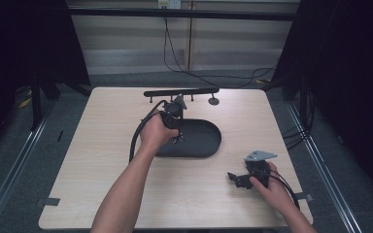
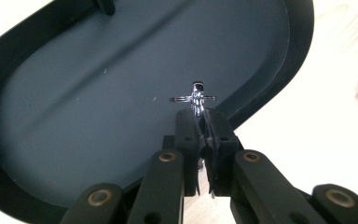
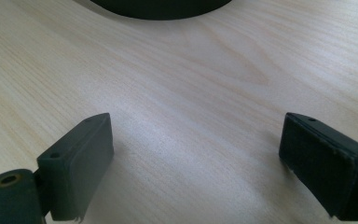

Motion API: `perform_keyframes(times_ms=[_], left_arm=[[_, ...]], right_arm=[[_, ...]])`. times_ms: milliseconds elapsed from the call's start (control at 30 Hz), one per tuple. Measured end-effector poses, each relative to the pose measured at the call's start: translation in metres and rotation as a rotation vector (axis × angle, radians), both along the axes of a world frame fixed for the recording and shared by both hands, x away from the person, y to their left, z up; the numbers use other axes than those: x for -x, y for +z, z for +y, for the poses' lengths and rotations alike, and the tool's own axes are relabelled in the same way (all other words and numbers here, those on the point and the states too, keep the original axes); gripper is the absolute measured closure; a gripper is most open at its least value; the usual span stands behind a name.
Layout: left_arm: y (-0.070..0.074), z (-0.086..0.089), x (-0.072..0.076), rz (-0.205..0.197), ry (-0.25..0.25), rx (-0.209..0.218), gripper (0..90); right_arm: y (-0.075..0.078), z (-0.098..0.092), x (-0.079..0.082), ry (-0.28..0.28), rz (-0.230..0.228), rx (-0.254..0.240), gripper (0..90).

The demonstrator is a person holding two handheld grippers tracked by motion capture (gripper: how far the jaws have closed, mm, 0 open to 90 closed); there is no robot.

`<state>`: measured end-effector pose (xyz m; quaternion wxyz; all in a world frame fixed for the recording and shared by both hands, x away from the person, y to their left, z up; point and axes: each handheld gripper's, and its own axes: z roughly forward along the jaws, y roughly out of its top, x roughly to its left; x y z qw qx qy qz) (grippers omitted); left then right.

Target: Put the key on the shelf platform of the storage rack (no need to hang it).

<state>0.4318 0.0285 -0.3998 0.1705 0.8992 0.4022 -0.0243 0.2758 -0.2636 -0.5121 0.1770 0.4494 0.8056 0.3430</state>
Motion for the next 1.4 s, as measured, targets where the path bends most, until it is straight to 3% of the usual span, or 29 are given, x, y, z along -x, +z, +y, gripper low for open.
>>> perform_keyframes(times_ms=[700,1400], left_arm=[[-0.022,-0.01,-0.004,0.01,0.013,-0.002,85.1],[-0.039,-0.013,-0.008,-0.012,0.003,-0.022,84.9]], right_arm=[[0.0,0.0,0.0,-0.002,0.002,-0.001,9.3],[0.0,0.0,0.0,-0.003,0.005,-0.002,9.3]])
